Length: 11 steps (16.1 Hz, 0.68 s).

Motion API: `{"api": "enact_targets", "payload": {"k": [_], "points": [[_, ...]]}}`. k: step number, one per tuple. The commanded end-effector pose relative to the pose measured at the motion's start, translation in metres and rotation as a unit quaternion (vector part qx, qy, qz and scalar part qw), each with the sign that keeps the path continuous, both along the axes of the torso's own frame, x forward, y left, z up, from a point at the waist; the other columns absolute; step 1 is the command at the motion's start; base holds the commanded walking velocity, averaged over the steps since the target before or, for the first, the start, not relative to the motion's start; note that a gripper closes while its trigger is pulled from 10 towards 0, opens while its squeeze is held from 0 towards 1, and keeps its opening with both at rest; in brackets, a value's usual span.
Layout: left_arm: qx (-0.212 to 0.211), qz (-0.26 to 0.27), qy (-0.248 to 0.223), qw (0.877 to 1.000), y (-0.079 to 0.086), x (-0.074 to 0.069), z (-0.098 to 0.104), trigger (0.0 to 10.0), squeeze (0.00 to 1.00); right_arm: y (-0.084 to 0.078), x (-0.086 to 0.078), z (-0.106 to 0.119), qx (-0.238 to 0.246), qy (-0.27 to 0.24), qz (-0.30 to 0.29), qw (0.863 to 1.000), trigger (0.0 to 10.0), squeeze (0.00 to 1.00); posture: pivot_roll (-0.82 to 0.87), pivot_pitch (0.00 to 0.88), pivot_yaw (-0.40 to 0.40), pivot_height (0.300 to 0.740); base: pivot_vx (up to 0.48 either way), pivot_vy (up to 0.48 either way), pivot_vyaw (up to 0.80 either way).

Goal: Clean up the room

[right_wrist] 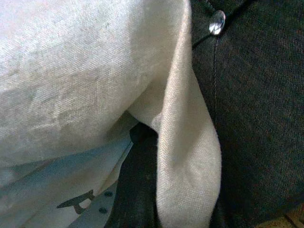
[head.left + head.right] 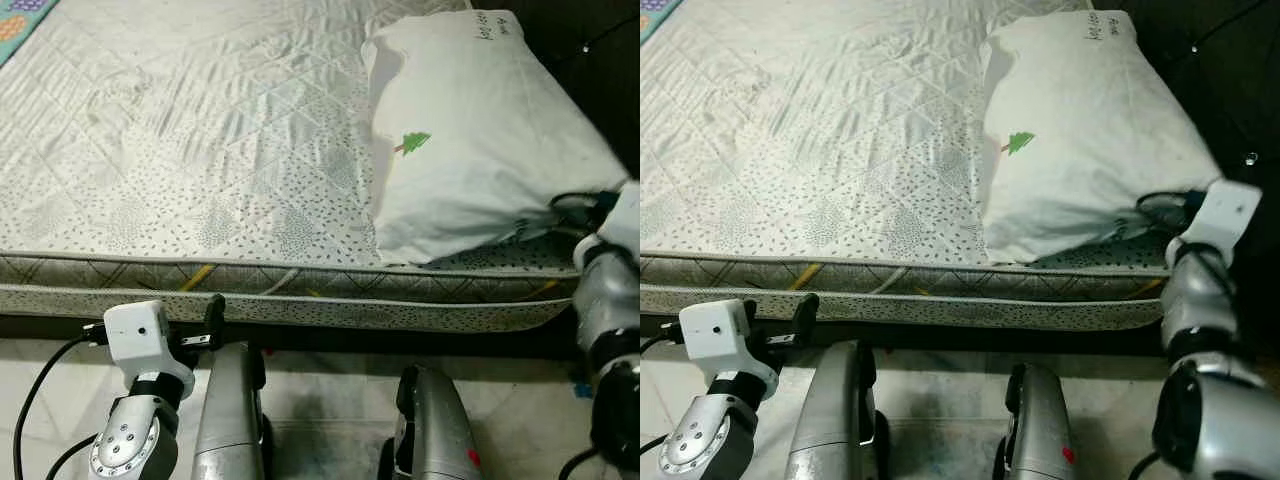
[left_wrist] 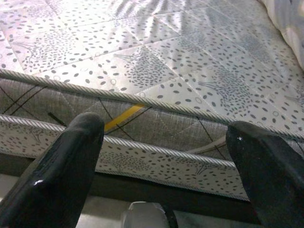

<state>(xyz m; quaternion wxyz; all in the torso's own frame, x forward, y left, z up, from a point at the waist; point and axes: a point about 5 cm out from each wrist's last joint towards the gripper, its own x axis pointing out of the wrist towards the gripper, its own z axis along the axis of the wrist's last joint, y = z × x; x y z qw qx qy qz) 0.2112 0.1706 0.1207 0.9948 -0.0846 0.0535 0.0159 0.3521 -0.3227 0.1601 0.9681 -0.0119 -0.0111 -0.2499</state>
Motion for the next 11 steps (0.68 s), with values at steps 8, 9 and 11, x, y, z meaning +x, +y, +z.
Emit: {"api": "enact_targets", "payload": {"k": [8, 9, 11], "points": [[0.003, -0.007, 0.008, 1.0, 0.001, 0.001, -0.004, 10.0, 0.0, 0.009, -0.013, -0.012, -0.006, -0.035, -0.016, 0.999, 0.0, 0.0, 0.03, 0.121, -0.009, 0.54, 0.0, 0.0, 0.0], [0.003, -0.007, 0.008, 1.0, 0.001, 0.001, -0.004, 10.0, 0.0, 0.008, -0.016, -0.015, 0.0, -0.031, -0.022, 0.999, 0.0, 0.0, 0.03, 0.122, -0.009, 0.54, 0.0, 0.0, 0.0], [0.002, -0.008, 0.008, 1.0, 0.0, 0.002, -0.005, 10.0, 0.0, 0.012, -0.012, -0.012, 0.005, -0.027, -0.017, 0.999, 0.0, 0.0, 0.03, 0.122, -0.01, 0.54, 0.0, 0.0, 0.0]]}}
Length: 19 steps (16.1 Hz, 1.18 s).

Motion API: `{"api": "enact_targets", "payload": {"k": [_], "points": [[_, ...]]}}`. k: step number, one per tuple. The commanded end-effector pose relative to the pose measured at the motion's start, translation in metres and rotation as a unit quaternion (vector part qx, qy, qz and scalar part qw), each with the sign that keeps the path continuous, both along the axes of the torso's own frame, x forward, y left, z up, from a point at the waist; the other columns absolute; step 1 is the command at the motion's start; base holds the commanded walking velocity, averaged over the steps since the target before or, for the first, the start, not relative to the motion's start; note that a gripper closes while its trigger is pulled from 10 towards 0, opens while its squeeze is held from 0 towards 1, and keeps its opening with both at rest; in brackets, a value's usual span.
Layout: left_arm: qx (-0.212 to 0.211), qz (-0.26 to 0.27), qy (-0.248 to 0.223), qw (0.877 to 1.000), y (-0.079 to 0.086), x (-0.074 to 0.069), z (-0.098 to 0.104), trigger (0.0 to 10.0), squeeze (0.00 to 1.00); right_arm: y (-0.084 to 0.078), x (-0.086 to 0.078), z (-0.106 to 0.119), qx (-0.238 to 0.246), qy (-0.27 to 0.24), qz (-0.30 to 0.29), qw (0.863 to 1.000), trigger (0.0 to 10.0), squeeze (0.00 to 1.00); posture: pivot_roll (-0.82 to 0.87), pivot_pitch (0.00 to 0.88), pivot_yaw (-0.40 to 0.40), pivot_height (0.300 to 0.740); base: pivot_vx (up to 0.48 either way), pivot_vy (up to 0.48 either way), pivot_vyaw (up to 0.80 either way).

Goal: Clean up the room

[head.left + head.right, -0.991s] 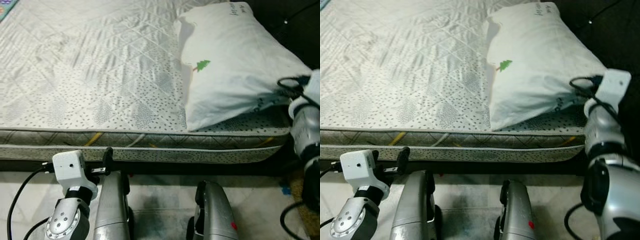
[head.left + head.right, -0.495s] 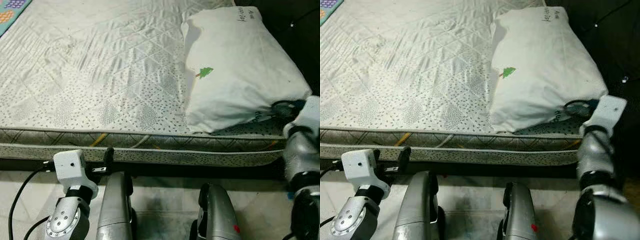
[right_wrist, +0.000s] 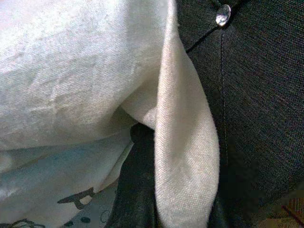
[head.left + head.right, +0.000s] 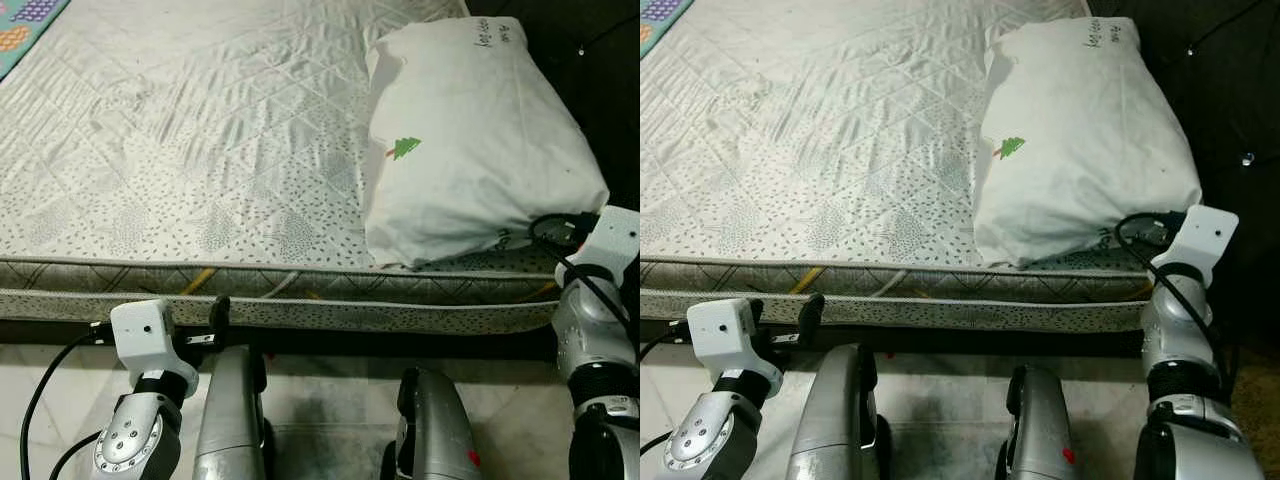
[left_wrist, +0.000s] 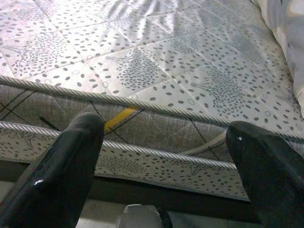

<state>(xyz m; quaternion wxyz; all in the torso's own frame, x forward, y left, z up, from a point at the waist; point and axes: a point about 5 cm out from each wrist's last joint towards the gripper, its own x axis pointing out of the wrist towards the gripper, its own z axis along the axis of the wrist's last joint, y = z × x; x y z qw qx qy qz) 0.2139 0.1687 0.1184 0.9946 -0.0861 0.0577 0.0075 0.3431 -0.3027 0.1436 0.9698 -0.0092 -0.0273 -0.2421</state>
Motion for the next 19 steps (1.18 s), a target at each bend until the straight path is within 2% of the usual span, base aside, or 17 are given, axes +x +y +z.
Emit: {"api": "enact_targets", "payload": {"k": [1, 3, 4, 6, 8, 10, 12, 15, 16, 17, 19], "points": [[0.004, 0.0, 0.004, 1.0, 0.002, -0.001, -0.002, 10.0, 0.0, -0.011, 0.005, 0.016, 0.021, -0.02, -0.024, 0.999, 0.0, 0.0, 0.03, 0.122, -0.005, 0.54, 0.0, 0.0, 0.0], [0.005, 0.004, 0.002, 1.0, 0.003, 0.0, -0.001, 10.0, 0.0, -0.025, 0.014, 0.044, 0.025, -0.032, -0.023, 0.999, 0.0, 0.0, 0.04, 0.125, -0.006, 0.54, 0.0, 0.0, 0.0], [0.006, 0.004, 0.002, 1.0, 0.004, -0.001, -0.001, 10.0, 0.0, -0.029, 0.014, 0.05, 0.026, -0.032, -0.024, 0.999, 0.0, 0.0, 0.04, 0.125, -0.006, 0.54, 0.0, 0.0, 0.0], [0.009, 0.01, 0.004, 1.0, 0.007, -0.003, -0.002, 10.0, 0.0, -0.048, 0.017, 0.087, 0.005, -0.039, -0.034, 0.999, 0.0, 0.0, 0.04, 0.126, -0.008, 0.54, 0.0, 0.0, 0.0], [0.008, 0.012, 0.004, 1.0, 0.007, -0.003, -0.002, 10.0, 0.0, -0.054, 0.019, 0.111, 0.008, -0.056, -0.044, 0.997, 0.0, 0.0, 0.04, 0.128, -0.01, 0.54, 0.0, 0.0, 0.0], [0.009, 0.014, 0.004, 1.0, 0.007, -0.004, -0.001, 10.0, 0.0, -0.064, 0.014, 0.121, 0.028, -0.069, -0.071, 0.995, 0.0, 0.0, 0.05, 0.126, -0.012, 0.54, 0.0, 0.0, 0.0], [0.01, 0.015, 0.003, 1.0, 0.008, -0.004, -0.001, 10.0, 0.0, -0.078, 0.004, 0.111, 0.03, -0.055, -0.103, 0.993, 0.0, 0.0, 0.05, 0.126, -0.011, 0.54, 0.0, 0.0, 0.0], [0.01, 0.013, 0.003, 1.0, 0.007, -0.002, -0.001, 10.0, 0.0, -0.1, -0.021, 0.072, 0.041, -0.012, -0.147, 0.988, 0.0, 0.0, 0.03, 0.121, -0.006, 0.54, 0.0, 0.0, 0.0], [0.01, 0.012, 0.003, 1.0, 0.007, -0.001, -0.002, 10.0, 0.0, -0.102, -0.024, 0.068, 0.041, -0.008, -0.151, 0.988, 0.0, 0.0, 0.03, 0.121, -0.006, 0.54, 0.0, 0.0, 0.0], [0.009, 0.01, 0.003, 1.0, 0.007, 0.0, -0.002, 10.0, 0.0, -0.11, -0.036, 0.05, 0.051, 0.005, -0.169, 0.984, 0.0, 0.0, 0.02, 0.114, 0.003, 0.54, 0.0, 0.0, 0.0], [0.007, -0.001, 0.001, 1.0, 0.003, 0.005, -0.003, 10.0, 0.0, -0.107, -0.046, 0.026, 0.031, 0.027, -0.159, 0.986, 0.0, 0.0, 0.0, 0.105, 0.013, 0.54, 0.0, 0.0, 0.0]]}}
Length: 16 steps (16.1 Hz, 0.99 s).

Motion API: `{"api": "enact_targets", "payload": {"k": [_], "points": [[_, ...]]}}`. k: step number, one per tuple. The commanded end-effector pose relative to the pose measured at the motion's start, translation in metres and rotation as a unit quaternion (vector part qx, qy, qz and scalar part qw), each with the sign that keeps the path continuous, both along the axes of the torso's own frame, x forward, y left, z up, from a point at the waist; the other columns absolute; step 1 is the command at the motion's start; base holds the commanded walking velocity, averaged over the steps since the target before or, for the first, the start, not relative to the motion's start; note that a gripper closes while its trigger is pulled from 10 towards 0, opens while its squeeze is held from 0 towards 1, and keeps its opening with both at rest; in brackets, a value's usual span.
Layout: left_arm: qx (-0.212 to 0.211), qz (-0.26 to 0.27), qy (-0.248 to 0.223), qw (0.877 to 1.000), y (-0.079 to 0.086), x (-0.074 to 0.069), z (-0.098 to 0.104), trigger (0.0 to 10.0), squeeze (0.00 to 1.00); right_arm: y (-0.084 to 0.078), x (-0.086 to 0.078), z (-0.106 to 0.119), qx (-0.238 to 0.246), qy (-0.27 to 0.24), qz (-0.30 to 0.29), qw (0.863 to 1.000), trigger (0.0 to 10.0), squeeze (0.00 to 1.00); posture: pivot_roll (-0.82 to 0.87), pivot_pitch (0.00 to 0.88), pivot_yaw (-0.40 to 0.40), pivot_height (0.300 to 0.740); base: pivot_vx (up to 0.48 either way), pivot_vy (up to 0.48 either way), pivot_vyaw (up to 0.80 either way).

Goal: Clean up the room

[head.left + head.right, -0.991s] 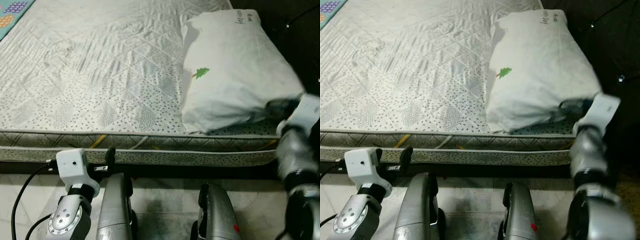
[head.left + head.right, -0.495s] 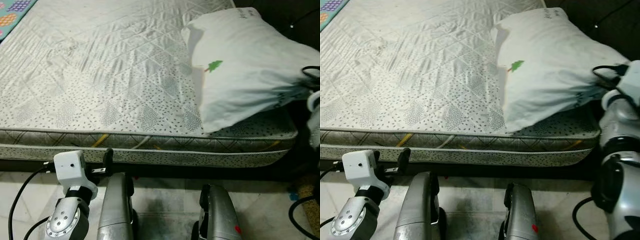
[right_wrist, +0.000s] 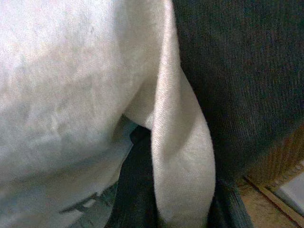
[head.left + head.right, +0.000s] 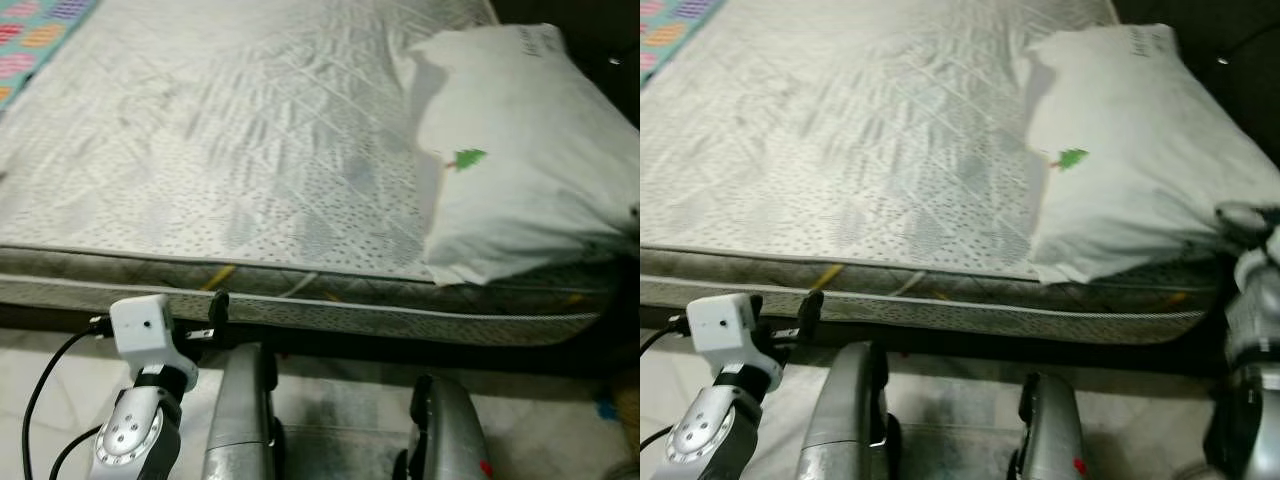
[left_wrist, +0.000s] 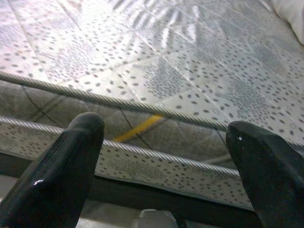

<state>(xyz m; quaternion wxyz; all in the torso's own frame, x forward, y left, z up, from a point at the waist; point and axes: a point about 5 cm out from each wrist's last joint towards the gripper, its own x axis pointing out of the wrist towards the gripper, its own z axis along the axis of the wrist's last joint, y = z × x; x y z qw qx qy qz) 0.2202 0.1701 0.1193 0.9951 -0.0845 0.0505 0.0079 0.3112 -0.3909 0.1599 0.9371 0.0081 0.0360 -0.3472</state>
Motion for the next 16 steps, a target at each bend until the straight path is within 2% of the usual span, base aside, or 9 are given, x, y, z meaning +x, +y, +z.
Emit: {"api": "enact_targets", "payload": {"k": [1, 3, 4, 5, 8, 9, 10, 11, 16], "points": [[0.004, -0.005, 0.006, 1.0, 0.001, 0.001, -0.004, 10.0, 0.0, -0.014, -0.014, 0.003, -0.012, -0.021, -0.039, 0.999, 0.0, 0.0, 0.0, 0.102, 0.016, 0.54, 0.0, 0.0, 0.0], [0.003, -0.01, 0.005, 1.0, -0.001, 0.005, -0.004, 10.0, 0.0, 0.009, -0.004, -0.012, -0.019, -0.011, 0.011, 1.0, 0.0, 0.0, -0.01, 0.094, 0.016, 0.54, 0.0, 0.0, 0.0], [0.004, -0.01, 0.004, 1.0, -0.001, 0.007, -0.004, 10.0, 0.0, 0.019, 0.003, -0.014, -0.029, -0.005, 0.035, 0.999, 3.0, 0.0, -0.01, 0.092, 0.015, 0.54, 0.0, 0.0, 0.0], [0.004, -0.009, 0.002, 1.0, -0.001, 0.008, -0.004, 10.0, 0.0, 0.039, 0.015, -0.015, -0.052, 0.001, 0.081, 0.995, 10.0, 0.0, 0.0, 0.088, 0.01, 0.54, 0.0, 0.0, 0.0], [0.006, -0.005, 0.0, 1.0, 0.001, 0.007, -0.005, 10.0, 0.0, 0.086, 0.037, -0.014, -0.083, -0.012, 0.179, 0.98, 10.0, 0.0, 0.0, 0.082, -0.001, 0.54, 0.0, 0.0, 0.0], [0.006, -0.001, -0.001, 1.0, 0.001, 0.007, -0.005, 10.0, 0.0, 0.12, 0.044, -0.018, -0.096, -0.023, 0.244, 0.965, 10.0, 0.63, 0.0, 0.079, -0.011, 0.54, 0.0, 0.0, 0.0], [0.006, 0.0, -0.002, 1.0, 0.0, 0.008, -0.005, 10.0, 0.0, 0.135, 0.045, -0.021, -0.092, -0.032, 0.268, 0.959, 10.0, 1.0, 0.0, 0.079, -0.012, 0.54, 0.0, 0.0, 0.0], [0.005, 0.001, -0.004, 1.0, -0.001, 0.009, -0.005, 10.0, 0.0, 0.155, 0.046, -0.025, -0.073, -0.046, 0.294, 0.952, 10.0, 1.0, 0.0, 0.077, -0.017, 0.54, 0.0, 0.0, 0.0], [0.003, 0.007, -0.006, 1.0, 0.001, 0.012, -0.007, 10.0, 0.0, 0.207, 0.038, -0.033, -0.034, -0.067, 0.355, 0.932, 10.0, 1.0, -0.01, 0.063, -0.021, 0.54, 0.0, 0.0, 0.0]]}}
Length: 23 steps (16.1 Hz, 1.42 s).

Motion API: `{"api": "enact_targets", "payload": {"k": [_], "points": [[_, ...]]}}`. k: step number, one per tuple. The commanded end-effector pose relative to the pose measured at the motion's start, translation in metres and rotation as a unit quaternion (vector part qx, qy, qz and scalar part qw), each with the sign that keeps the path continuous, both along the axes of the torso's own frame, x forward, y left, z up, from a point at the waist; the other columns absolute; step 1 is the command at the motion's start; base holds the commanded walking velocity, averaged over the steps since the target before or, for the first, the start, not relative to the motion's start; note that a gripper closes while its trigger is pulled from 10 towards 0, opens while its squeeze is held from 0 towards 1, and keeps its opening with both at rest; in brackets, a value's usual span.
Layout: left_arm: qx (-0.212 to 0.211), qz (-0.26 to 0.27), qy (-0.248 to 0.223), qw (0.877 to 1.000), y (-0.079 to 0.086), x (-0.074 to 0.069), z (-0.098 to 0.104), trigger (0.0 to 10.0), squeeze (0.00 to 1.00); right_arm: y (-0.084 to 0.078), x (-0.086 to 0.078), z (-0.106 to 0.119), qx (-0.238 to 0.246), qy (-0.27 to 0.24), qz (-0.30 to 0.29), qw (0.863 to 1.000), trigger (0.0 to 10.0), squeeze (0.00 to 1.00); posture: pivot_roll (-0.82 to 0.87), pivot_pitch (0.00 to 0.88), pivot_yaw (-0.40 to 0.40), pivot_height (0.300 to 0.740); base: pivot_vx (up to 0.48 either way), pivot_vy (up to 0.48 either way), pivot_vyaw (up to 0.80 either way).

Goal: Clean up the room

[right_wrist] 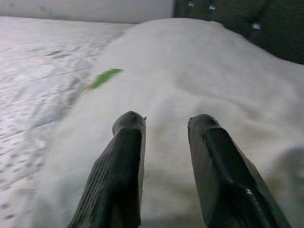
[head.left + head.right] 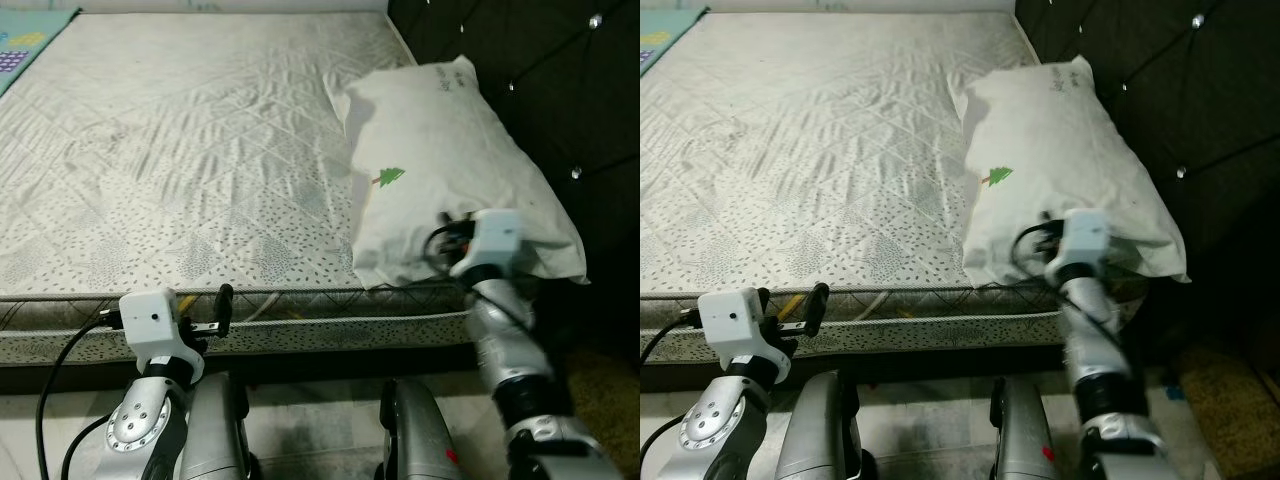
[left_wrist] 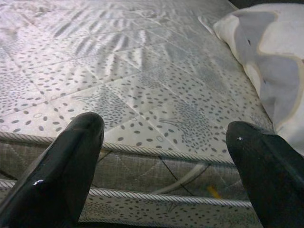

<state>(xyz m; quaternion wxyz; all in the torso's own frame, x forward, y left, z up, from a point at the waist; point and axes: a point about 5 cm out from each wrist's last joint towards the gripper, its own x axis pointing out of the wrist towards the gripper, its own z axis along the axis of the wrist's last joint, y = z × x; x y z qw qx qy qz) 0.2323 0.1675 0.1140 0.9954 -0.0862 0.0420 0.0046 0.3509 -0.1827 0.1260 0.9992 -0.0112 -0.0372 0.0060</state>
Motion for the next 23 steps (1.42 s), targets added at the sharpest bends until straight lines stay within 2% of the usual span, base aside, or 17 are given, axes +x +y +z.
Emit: {"api": "enact_targets", "payload": {"k": [1, 6, 7, 8, 10, 11, 12, 14, 18, 23], "points": [[0.004, 0.01, 0.001, 1.0, 0.002, 0.002, -0.001, 10.0, 0.0, 0.001, -0.003, 0.002, 0.003, -0.003, 0.006, 1.0, 10.0, 1.0, -0.01, 0.061, -0.022, 0.54, 0.0, 0.0, 0.0], [-0.002, 0.012, -0.008, 1.0, 0.0, 0.009, -0.004, 10.0, 0.0, 0.019, -0.015, 0.012, 0.014, -0.012, 0.014, 1.0, 10.0, 1.0, -0.04, 0.019, -0.028, 0.54, 0.0, 0.0, 0.0], [-0.004, 0.014, -0.01, 1.0, 0.0, 0.01, -0.004, 10.0, 0.0, 0.028, -0.023, 0.012, 0.016, -0.017, 0.026, 0.999, 10.0, 1.0, -0.05, 0.01, -0.029, 0.54, 0.0, 0.0, 0.0], [-0.006, 0.015, -0.011, 1.0, -0.001, 0.011, -0.006, 10.0, 0.0, 0.036, -0.033, 0.009, 0.0, -0.02, 0.034, 0.999, 10.0, 1.0, -0.06, 0.0, -0.03, 0.54, 0.0, 0.0, 0.0], [-0.01, 0.015, -0.012, 1.0, -0.002, 0.013, -0.007, 10.0, 0.0, 0.041, -0.04, 0.003, -0.025, -0.02, 0.035, 0.999, 10.0, 1.0, -0.06, 0.0, -0.03, 0.54, 0.0, 0.0, 0.0], [-0.011, 0.012, -0.015, 1.0, -0.004, 0.017, -0.008, 10.0, 0.0, 0.044, -0.043, 0.001, -0.025, -0.013, 0.024, 0.999, 10.0, 0.94, -0.07, 0.0, -0.027, 0.54, 0.0, 0.0, 0.0], [-0.011, 0.012, -0.016, 1.0, -0.004, 0.018, -0.008, 10.0, 0.0, 0.046, -0.043, 0.002, -0.023, -0.016, 0.03, 0.999, 10.0, 0.0, -0.07, 0.0, -0.026, 0.54, 0.0, 0.0, 0.0], [-0.011, 0.013, -0.024, 1.0, -0.005, 0.022, -0.007, 10.0, 0.0, 0.05, -0.041, 0.011, -0.041, -0.025, 0.029, 0.998, 10.0, 0.0, -0.07, 0.0, -0.031, 0.54, 0.0, 0.0, 0.0], [-0.014, 0.018, -0.03, 0.999, -0.006, 0.024, -0.007, 10.0, 0.0, 0.05, -0.032, 0.026, 0.012, -0.036, 0.039, 0.999, 10.0, 0.0, -0.08, 0.0, -0.036, 0.544, 0.0, 0.0, -0.11], [-0.014, 0.017, -0.035, 0.999, -0.006, 0.026, -0.006, 10.0, 0.0, 0.054, -0.031, 0.025, 0.02, -0.029, 0.048, 0.998, 10.0, 0.0, -0.07, 0.0, -0.033, 0.602, 0.0, 0.0, -0.44]]}}
